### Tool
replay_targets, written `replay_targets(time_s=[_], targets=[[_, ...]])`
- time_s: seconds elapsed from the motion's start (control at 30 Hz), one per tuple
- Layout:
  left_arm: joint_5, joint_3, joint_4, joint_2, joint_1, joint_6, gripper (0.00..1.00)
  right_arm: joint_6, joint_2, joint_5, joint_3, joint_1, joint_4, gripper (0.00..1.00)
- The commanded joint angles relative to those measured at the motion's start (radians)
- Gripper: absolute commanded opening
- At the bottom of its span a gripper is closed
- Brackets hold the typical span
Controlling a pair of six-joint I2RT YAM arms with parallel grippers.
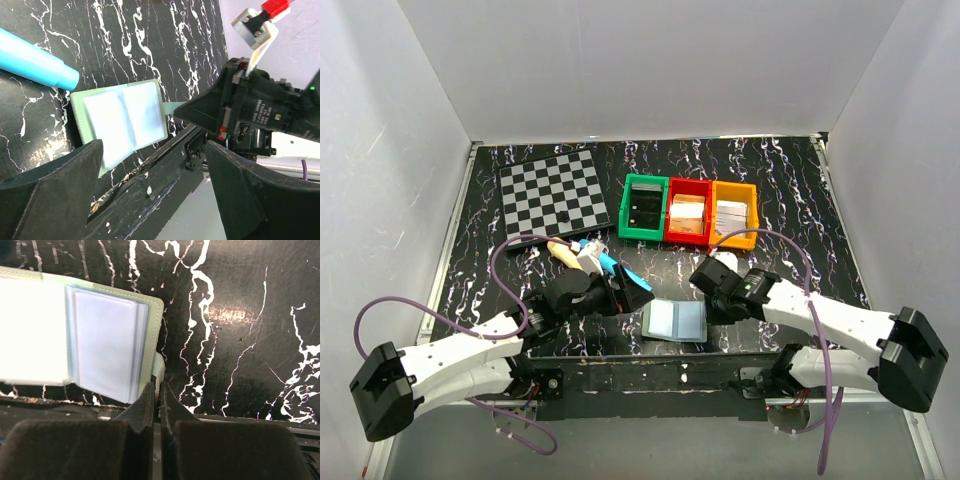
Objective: Take the credit cards out of the card holder
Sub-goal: Remove the credit card from the card holder.
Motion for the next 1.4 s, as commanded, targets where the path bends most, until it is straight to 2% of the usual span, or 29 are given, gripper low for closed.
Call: replay_targets(time_s=[0.0,0.27,0.4,0.63,0.97,1.23,1.37], targets=[[0.047,-0.002,0.042,0.006,-0.003,0.028,0.82,-0.051,-0.074,0.021,0.053,0.014,-0.049,0.01],[0.128,0.006,0.126,0.062,-0.005,0.052,0.79,-0.080,-0.180,-0.061,0.009,0.016,-0.012,0.01],[0.178,0.025,0.159,0.121,-0.005,0.063,0.71,-0.080,-0.222,-0.096,0.000,0.028,0.026,0.01],[0.268,0.059,0.205,0.252,-0.005,0.055,0.66,-0.121,-0.240,-0.105,0.030,0.034,0.040,0.01],[0.336,0.124,0.269,0.407,-0.005,0.054,0.66,-0.174,-0.265,-0.116,0.087,0.034,0.068,0.01],[0.348,0.130,0.294,0.471,-0.005,0.043,0.65,-0.213,-0.314,-0.101,0.121,0.034,0.095,0.01],[0.353,0.127,0.315,0.490,-0.005,0.043,0.65,-0.229,-0.266,-0.108,0.132,0.034,0.043,0.01]])
